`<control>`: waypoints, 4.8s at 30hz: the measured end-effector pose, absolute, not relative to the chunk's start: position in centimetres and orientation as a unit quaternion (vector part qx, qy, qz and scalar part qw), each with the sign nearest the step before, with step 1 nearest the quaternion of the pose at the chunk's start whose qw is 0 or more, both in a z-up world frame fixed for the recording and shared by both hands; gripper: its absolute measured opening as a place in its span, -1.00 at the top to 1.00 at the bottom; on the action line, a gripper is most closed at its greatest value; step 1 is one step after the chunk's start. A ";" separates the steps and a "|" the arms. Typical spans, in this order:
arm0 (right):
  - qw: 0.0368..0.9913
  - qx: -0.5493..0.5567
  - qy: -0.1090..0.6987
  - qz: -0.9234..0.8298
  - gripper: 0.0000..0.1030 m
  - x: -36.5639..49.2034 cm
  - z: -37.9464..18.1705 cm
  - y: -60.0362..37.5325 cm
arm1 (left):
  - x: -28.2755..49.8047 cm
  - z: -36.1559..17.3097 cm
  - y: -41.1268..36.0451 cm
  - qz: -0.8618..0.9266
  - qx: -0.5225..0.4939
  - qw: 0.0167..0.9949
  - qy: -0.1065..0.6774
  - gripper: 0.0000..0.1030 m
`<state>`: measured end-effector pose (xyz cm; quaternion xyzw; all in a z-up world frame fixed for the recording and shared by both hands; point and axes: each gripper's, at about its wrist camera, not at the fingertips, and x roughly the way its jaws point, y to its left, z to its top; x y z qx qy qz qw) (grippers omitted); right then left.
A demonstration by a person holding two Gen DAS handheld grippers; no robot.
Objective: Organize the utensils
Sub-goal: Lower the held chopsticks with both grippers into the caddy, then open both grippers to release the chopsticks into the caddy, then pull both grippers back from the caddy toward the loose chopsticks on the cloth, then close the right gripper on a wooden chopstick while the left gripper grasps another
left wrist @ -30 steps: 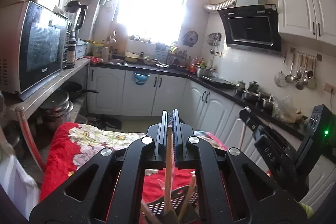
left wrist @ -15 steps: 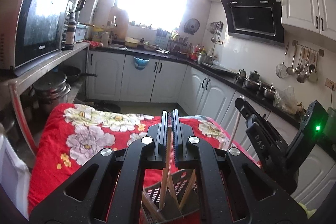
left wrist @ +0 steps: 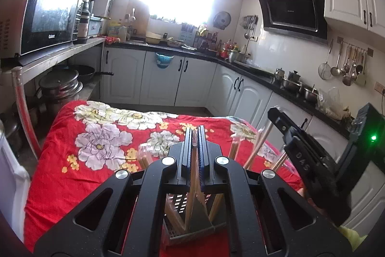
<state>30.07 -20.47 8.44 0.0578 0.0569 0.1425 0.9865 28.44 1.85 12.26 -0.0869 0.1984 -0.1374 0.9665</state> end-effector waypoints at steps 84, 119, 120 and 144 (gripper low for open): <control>0.962 0.043 0.220 0.154 -0.57 14.4 2.8 -26.0 | 16.6 4.2 2.9 -0.125 -0.090 0.940 0.304 -0.79; 0.918 0.073 0.368 0.130 -0.62 17.2 -4.4 -29.7 | 19.4 -3.9 0.1 -0.128 -0.093 0.892 0.424 -0.79; 0.915 0.072 0.375 0.129 -0.62 17.4 -4.8 -29.7 | 19.5 -4.0 0.0 -0.128 -0.093 0.891 0.425 -0.79; 0.879 0.111 0.448 0.118 0.61 21.6 -8.0 -30.0 | 22.2 -6.0 -1.4 -0.113 -0.085 0.881 0.452 -0.36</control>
